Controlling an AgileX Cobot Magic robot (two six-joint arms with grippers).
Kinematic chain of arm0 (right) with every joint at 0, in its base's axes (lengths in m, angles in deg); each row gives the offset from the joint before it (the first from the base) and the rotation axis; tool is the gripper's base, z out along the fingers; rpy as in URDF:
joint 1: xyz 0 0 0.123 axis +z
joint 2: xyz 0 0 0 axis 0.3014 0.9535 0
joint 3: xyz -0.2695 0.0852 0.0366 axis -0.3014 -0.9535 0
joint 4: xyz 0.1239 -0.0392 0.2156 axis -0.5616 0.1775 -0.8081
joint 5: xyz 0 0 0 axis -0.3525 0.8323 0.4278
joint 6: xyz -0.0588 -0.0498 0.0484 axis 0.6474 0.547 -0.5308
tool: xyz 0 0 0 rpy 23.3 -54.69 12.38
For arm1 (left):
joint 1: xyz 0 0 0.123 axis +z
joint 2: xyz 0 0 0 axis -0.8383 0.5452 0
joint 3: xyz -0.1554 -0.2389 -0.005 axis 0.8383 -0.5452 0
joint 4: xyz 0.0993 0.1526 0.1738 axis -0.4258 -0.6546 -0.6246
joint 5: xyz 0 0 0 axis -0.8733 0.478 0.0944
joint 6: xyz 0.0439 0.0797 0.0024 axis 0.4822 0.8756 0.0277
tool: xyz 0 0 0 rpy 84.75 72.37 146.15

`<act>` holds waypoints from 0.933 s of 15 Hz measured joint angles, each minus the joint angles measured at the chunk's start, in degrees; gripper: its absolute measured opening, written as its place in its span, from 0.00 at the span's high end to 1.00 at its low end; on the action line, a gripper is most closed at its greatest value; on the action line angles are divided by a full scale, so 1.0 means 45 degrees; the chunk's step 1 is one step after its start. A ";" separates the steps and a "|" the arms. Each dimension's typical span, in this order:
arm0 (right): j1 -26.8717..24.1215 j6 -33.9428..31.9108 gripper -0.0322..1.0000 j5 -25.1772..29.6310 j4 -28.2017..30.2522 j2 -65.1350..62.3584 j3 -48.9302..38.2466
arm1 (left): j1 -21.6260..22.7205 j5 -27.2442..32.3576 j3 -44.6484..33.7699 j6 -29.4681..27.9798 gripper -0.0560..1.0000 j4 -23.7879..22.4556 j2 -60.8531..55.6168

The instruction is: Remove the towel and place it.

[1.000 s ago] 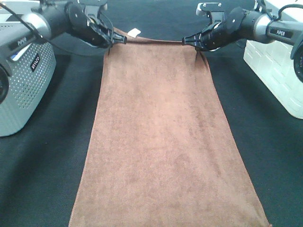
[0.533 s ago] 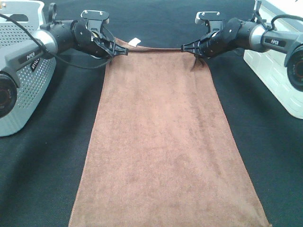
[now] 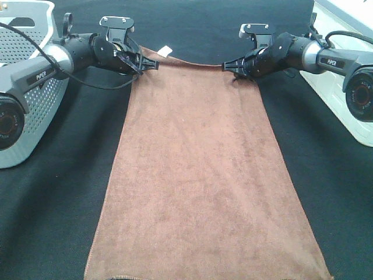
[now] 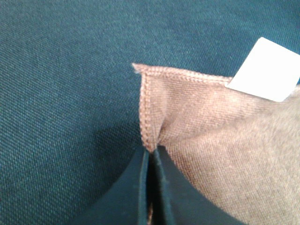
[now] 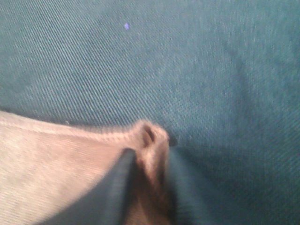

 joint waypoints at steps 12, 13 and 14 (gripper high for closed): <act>-0.0306 0.0000 0.44 -0.0598 -0.0369 0.0051 0.0000 | 0.0000 0.0013 0.0000 0.0000 0.94 -0.0051 0.0025; -0.0306 0.0000 0.45 -0.0624 -0.0369 0.0153 0.0000 | 0.0000 0.0013 0.0000 0.0000 0.94 -0.0038 0.0025; -0.0306 0.0013 0.46 -0.0713 -0.0369 0.0280 0.0000 | 0.0000 0.0013 0.0000 0.0000 0.94 -0.0025 0.0025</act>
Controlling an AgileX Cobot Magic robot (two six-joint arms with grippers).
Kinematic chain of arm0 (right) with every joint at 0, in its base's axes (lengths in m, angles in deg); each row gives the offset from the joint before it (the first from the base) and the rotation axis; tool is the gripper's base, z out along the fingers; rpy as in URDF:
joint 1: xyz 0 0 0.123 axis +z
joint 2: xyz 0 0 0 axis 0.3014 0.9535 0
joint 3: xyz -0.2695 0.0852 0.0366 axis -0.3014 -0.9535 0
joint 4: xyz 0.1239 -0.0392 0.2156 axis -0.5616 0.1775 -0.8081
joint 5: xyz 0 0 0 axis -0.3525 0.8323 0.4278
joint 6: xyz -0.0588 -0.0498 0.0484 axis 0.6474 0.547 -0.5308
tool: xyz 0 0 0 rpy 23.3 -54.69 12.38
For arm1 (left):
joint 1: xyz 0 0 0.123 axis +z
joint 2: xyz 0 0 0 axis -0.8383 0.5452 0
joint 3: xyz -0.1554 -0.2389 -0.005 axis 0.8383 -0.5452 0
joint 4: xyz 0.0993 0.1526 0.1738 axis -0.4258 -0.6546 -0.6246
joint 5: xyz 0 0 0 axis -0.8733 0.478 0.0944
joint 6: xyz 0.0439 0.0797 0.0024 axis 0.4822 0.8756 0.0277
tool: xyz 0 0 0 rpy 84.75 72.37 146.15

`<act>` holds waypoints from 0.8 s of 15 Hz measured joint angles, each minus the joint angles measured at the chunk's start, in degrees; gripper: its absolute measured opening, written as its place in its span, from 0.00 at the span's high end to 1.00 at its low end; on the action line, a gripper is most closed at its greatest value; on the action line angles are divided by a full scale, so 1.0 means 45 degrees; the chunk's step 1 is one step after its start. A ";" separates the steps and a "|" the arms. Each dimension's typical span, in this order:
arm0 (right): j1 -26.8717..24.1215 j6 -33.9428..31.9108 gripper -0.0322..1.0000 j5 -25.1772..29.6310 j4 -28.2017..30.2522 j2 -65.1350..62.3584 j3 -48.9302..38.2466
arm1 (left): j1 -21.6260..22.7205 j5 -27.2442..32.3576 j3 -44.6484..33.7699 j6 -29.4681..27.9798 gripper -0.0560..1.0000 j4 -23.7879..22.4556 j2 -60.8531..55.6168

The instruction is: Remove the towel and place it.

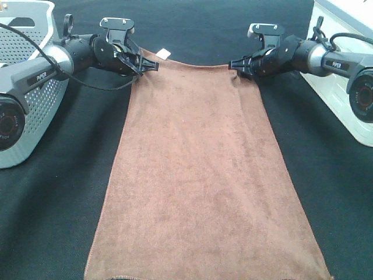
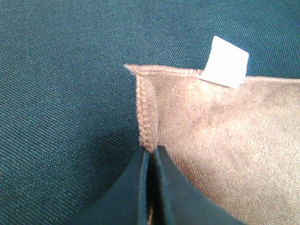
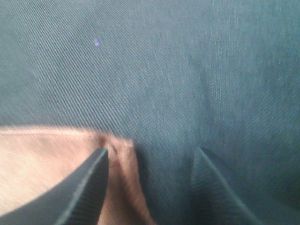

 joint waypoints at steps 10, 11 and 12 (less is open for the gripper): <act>-0.0433 0.0025 0.96 -0.0369 -0.0115 0.0064 0.0000 | 0.0000 0.0013 0.0000 0.0025 0.94 0.0000 0.0000; -0.0547 0.0025 0.96 -0.0369 -0.0115 0.0064 0.0000 | 0.0000 0.0013 0.0000 0.0025 0.94 0.0000 0.0000; -0.0611 0.0025 0.96 -0.0369 -0.0229 0.0064 0.0000 | 0.0000 0.0013 0.0000 0.0025 0.94 0.0000 0.0000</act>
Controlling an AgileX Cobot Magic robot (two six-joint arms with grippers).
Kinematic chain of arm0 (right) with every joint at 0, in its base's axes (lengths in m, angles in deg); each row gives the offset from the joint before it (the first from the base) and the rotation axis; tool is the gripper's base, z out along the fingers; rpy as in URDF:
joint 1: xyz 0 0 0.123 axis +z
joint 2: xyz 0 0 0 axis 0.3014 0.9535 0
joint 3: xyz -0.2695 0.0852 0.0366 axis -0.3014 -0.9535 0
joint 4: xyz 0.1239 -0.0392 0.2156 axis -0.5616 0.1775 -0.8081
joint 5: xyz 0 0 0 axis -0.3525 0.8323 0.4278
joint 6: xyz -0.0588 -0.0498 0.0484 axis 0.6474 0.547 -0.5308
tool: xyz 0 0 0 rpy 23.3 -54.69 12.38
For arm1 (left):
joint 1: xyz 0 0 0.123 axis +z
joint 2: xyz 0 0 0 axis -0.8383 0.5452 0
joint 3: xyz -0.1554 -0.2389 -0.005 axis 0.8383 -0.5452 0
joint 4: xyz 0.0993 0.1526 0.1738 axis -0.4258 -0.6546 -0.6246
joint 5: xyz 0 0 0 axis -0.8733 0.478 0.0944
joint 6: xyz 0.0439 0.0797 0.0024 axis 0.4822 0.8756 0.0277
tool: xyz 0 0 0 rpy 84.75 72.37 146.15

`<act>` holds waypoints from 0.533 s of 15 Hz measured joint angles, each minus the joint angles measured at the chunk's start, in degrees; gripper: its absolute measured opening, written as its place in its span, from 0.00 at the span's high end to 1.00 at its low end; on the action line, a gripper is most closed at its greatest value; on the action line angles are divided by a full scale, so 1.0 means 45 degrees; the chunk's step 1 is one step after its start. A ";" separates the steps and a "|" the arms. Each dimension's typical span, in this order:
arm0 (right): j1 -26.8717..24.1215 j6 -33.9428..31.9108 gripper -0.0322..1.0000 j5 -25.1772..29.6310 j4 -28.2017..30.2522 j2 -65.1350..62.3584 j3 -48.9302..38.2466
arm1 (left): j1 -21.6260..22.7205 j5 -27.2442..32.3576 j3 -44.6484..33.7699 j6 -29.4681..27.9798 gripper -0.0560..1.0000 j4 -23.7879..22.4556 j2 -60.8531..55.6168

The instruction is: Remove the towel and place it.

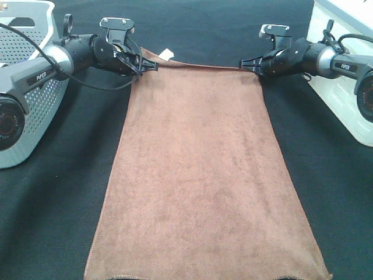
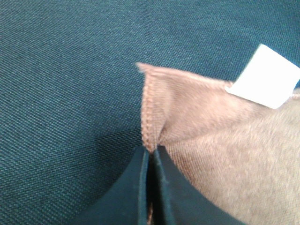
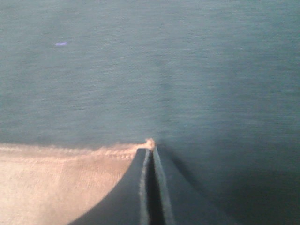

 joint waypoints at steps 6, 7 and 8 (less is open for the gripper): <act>-0.0038 0.0000 0.96 -0.0025 -0.0407 0.0000 0.0000 | 0.0000 0.0000 0.0000 0.0000 0.94 0.0000 0.0000; -0.0038 0.0000 0.94 -0.0025 -0.0420 0.0000 0.0000 | 0.0000 0.0000 0.0000 0.0000 0.94 0.0000 0.0000; -0.0038 0.0000 0.90 -0.0038 -0.0420 0.0000 0.0000 | 0.0000 0.0000 0.0000 0.0000 0.94 0.0000 0.0000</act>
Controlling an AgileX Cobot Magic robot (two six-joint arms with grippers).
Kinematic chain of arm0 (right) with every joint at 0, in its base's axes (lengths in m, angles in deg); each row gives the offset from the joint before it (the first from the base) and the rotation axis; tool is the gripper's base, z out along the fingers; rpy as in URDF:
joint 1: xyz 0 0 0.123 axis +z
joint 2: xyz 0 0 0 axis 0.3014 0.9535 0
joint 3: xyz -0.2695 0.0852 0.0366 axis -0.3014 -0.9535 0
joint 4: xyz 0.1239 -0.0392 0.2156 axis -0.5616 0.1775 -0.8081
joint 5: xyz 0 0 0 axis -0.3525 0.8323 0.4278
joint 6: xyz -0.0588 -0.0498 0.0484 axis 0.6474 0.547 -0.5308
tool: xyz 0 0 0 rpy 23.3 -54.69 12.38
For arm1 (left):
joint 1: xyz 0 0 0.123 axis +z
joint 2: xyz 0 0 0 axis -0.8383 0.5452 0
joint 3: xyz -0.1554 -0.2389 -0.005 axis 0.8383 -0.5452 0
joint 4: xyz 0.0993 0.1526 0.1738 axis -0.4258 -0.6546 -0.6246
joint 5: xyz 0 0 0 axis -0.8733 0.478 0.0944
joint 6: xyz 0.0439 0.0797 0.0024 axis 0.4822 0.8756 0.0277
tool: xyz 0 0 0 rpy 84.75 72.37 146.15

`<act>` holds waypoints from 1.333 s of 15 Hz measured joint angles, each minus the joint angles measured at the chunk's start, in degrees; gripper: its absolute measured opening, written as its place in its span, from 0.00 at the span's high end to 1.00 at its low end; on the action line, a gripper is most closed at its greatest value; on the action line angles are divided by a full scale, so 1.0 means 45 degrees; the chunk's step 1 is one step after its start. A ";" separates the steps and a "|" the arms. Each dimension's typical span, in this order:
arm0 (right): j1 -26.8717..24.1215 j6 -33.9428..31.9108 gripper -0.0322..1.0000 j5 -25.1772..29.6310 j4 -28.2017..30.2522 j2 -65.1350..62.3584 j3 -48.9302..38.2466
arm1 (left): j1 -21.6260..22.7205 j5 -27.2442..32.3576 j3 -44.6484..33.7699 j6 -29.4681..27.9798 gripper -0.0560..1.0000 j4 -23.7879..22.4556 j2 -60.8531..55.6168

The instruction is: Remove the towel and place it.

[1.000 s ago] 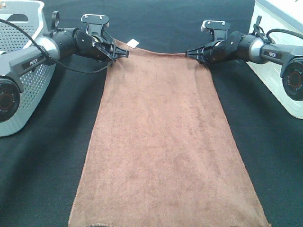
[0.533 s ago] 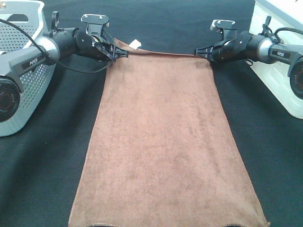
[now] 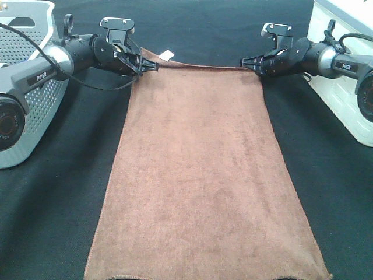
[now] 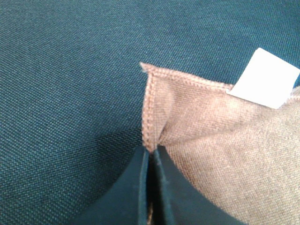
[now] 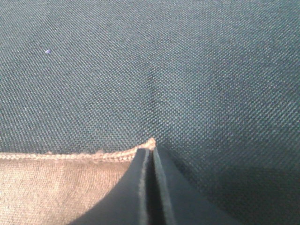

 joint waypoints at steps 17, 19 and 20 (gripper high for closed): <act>0.0000 0.0013 0.30 0.5717 0.0802 -0.4431 0.0000 | 0.0013 0.3387 0.0013 -0.1057 0.04 -0.0764 -0.2699; -0.0013 -0.0178 0.29 0.7830 0.1795 -0.5844 0.0000 | 0.0102 0.4902 0.0013 -0.1057 0.02 -0.1006 -0.3832; -0.0102 -0.0726 0.29 0.8836 0.2190 -0.6506 0.0000 | 0.0229 0.5717 0.0013 -0.1057 0.02 -0.1044 -0.4418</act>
